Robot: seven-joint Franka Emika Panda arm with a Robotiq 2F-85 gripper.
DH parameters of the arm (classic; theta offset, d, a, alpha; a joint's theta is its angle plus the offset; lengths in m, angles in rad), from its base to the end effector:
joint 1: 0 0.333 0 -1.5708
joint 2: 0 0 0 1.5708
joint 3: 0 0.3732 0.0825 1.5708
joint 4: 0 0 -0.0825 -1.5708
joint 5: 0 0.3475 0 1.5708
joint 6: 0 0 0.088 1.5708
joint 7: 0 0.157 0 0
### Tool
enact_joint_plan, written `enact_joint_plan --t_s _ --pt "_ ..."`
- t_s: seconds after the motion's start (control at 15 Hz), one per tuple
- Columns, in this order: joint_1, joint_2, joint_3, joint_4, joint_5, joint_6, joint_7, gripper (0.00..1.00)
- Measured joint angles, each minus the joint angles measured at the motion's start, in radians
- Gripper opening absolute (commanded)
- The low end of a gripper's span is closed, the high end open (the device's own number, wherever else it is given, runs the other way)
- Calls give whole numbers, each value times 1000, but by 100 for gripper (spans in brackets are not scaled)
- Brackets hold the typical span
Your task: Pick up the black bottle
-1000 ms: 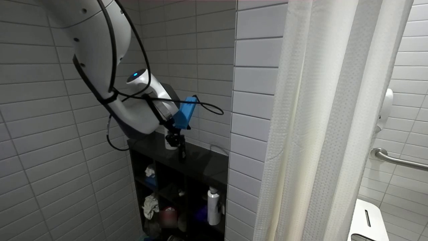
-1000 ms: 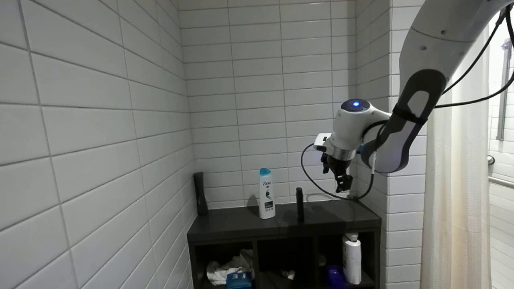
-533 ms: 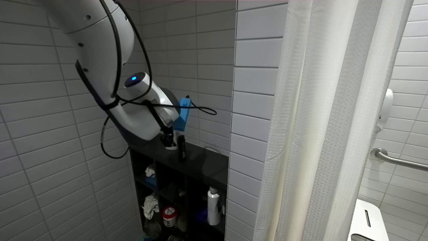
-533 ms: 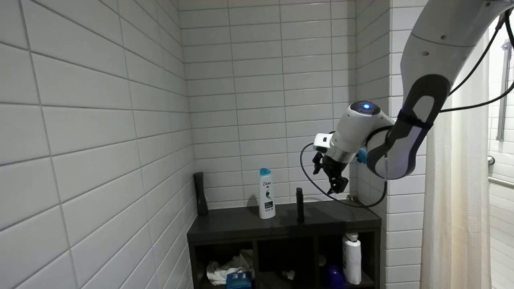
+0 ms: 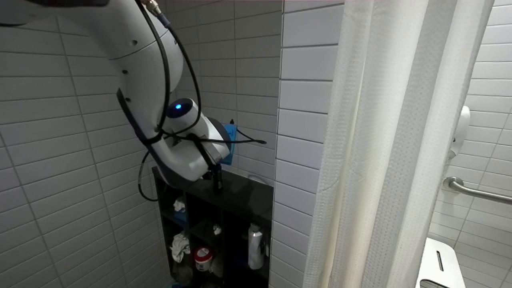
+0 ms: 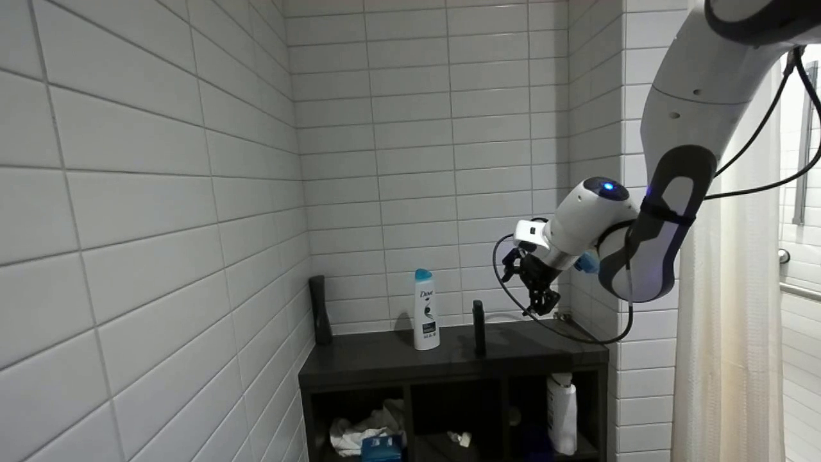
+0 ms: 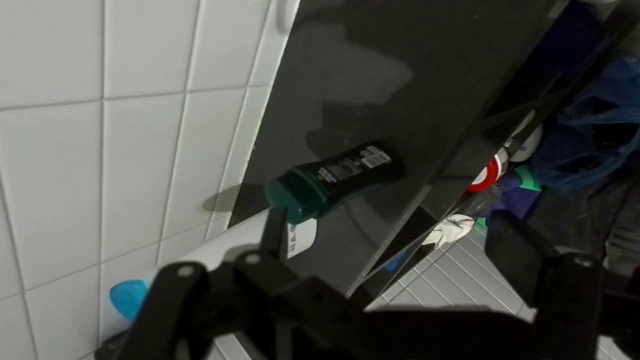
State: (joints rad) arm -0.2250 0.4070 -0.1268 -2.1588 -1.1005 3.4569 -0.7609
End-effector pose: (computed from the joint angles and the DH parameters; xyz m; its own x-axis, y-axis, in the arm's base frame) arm 0.6035 -0.0897 0.3227 -0.0443 0.9987 -0.0239 0.7307 0.0487 0.6809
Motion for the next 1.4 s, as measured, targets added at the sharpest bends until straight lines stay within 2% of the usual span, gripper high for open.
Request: enact_joint_plan --t_s 0.07,0.33,0.47,0.67,1.07,1.4 --pt "-39 9 40 19 -16 7 -16 100" --pt "-274 45 321 92 -93 -6 -64 100" --pt "-336 76 385 102 -130 -5 -70 100" --pt "-365 108 408 105 -144 -3 -80 100" --pt "-366 112 414 111 -144 -4 -79 100" --pt "-365 144 393 101 -70 -16 -49 100"
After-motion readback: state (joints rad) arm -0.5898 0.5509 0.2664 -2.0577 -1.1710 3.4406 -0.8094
